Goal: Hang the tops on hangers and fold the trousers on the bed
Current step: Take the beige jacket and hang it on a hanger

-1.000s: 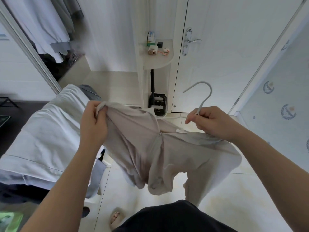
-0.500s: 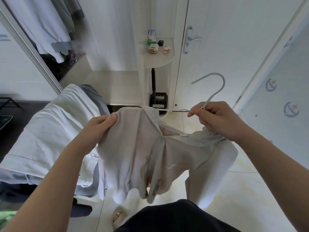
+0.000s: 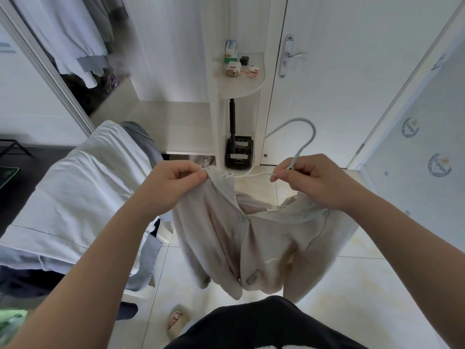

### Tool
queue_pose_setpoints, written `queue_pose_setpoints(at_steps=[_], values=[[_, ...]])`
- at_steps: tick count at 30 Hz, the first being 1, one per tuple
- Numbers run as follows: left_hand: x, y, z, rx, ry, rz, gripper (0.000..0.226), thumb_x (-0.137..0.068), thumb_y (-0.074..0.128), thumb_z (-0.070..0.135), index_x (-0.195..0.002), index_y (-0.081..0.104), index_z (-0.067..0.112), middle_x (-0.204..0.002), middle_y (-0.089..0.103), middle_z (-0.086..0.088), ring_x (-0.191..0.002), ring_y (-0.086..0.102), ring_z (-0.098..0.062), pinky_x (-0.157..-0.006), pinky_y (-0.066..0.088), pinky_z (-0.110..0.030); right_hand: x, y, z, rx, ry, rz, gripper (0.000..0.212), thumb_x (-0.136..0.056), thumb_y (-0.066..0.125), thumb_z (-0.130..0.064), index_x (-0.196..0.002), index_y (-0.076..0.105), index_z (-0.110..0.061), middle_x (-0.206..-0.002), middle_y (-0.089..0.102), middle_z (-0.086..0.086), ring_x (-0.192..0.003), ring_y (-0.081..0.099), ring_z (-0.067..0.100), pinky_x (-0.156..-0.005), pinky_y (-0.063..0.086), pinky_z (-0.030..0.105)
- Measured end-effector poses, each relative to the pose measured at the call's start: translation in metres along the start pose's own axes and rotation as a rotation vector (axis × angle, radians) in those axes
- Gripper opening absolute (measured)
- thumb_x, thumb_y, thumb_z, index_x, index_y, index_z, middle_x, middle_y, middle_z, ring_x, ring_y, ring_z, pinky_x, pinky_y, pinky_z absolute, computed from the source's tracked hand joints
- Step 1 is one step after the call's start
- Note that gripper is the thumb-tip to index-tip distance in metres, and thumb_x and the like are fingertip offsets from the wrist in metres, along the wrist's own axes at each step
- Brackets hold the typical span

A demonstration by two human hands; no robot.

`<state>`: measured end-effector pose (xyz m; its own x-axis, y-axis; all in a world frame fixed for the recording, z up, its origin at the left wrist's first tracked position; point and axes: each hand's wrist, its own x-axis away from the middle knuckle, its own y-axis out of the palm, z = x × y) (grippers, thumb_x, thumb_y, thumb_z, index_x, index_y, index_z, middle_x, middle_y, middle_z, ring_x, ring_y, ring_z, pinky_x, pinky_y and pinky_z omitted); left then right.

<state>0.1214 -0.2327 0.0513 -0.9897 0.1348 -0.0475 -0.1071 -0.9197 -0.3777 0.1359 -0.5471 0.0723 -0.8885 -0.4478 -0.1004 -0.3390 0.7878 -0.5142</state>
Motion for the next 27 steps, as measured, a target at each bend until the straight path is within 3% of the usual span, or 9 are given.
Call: queue_pose_setpoints(at_steps=[2, 4, 7, 10, 13, 17, 19, 23, 27], values=[[0.0, 0.01, 0.007, -0.021, 0.075, 0.126, 0.018, -0.096, 0.068, 0.015, -0.083, 0.077, 0.023, -0.081, 0.071, -0.009, -0.079, 0.059, -0.014, -0.079, 0.046, -0.036, -0.002, -0.001, 0.002, 0.029, 0.02, -0.007, 0.022, -0.1, 0.06, -0.02, -0.089, 0.075, -0.008, -0.059, 0.055, -0.028, -0.05, 0.04, 0.001, -0.053, 0.034, 0.006], [0.002, 0.013, 0.016, 0.044, 0.196, 0.187, 0.022, -0.096, 0.066, 0.007, -0.083, 0.075, 0.023, -0.072, 0.067, 0.011, -0.072, 0.056, -0.004, -0.074, 0.045, -0.022, -0.006, -0.001, 0.005, 0.117, 0.079, -0.047, 0.026, -0.1, 0.06, -0.024, -0.089, 0.073, -0.005, -0.055, 0.054, -0.024, -0.048, 0.04, 0.001, -0.051, 0.035, 0.012], [0.006, 0.01, 0.029, 0.021, 0.297, 0.085, 0.014, -0.093, 0.068, 0.015, -0.087, 0.075, 0.025, -0.079, 0.071, 0.016, -0.075, 0.061, 0.002, -0.071, 0.047, -0.012, -0.008, 0.006, 0.008, 0.26, 0.09, -0.033, 0.025, -0.097, 0.063, -0.032, -0.087, 0.075, -0.013, -0.058, 0.058, -0.011, -0.048, 0.042, 0.002, -0.051, 0.034, 0.017], [-0.001, 0.008, 0.031, -0.322, 0.221, -0.015, 0.018, -0.09, 0.075, 0.031, -0.107, 0.073, 0.028, -0.108, 0.071, 0.021, -0.106, 0.061, 0.007, -0.093, 0.044, -0.013, -0.011, 0.008, 0.001, 0.093, 0.008, 0.079, 0.025, -0.097, 0.063, -0.024, -0.086, 0.074, -0.004, -0.078, 0.068, -0.023, -0.055, 0.043, 0.003, -0.055, 0.037, 0.018], [-0.007, 0.02, 0.025, -0.487, 0.222, -0.083, 0.016, -0.094, 0.069, 0.029, -0.109, 0.07, 0.024, -0.094, 0.07, 0.015, -0.09, 0.062, 0.0, -0.08, 0.048, -0.024, -0.018, 0.011, -0.013, 0.087, -0.052, 0.048, 0.019, -0.097, 0.065, -0.023, -0.088, 0.076, -0.01, -0.068, 0.063, -0.025, -0.058, 0.046, 0.007, -0.057, 0.039, 0.021], [-0.012, 0.028, 0.013, -0.48, 0.362, 0.122, 0.008, -0.098, 0.064, 0.022, -0.097, 0.072, 0.02, -0.066, 0.056, 0.01, -0.062, 0.051, -0.008, -0.06, 0.039, -0.034, -0.028, 0.014, -0.018, 0.097, -0.071, 0.078, 0.018, -0.094, 0.067, -0.028, -0.081, 0.071, -0.018, -0.061, 0.057, -0.001, -0.055, 0.046, 0.01, -0.055, 0.038, 0.021], [-0.014, 0.019, 0.01, -0.479, 0.368, 0.234, 0.01, -0.097, 0.063, 0.024, -0.101, 0.073, 0.023, -0.073, 0.061, 0.013, -0.065, 0.053, -0.009, -0.061, 0.044, -0.034, -0.028, 0.006, -0.008, 0.108, -0.083, 0.107, 0.01, -0.089, 0.07, -0.034, -0.094, 0.071, -0.026, -0.074, 0.063, -0.005, -0.065, 0.056, 0.01, -0.063, 0.043, 0.018], [-0.017, -0.012, 0.005, -0.427, 0.373, 0.363, 0.013, -0.095, 0.06, 0.032, -0.099, 0.07, 0.025, -0.078, 0.062, 0.02, -0.069, 0.056, -0.003, -0.063, 0.041, -0.018, -0.011, -0.024, 0.042, 0.182, 0.095, -0.004, 0.036, -0.084, 0.08, -0.031, -0.116, 0.062, -0.037, -0.104, 0.067, -0.021, -0.096, 0.064, -0.001, -0.081, 0.048, 0.016], [-0.018, -0.033, 0.0, -0.444, 0.353, 0.405, 0.012, -0.097, 0.063, 0.022, -0.104, 0.073, 0.023, -0.086, 0.065, 0.027, -0.077, 0.058, 0.005, -0.067, 0.037, -0.005, -0.002, -0.04, 0.085, 0.226, 0.266, -0.013, 0.008, -0.091, 0.069, -0.014, -0.083, 0.07, -0.015, -0.072, 0.065, -0.007, -0.068, 0.056, 0.017, -0.073, 0.045, 0.038]])
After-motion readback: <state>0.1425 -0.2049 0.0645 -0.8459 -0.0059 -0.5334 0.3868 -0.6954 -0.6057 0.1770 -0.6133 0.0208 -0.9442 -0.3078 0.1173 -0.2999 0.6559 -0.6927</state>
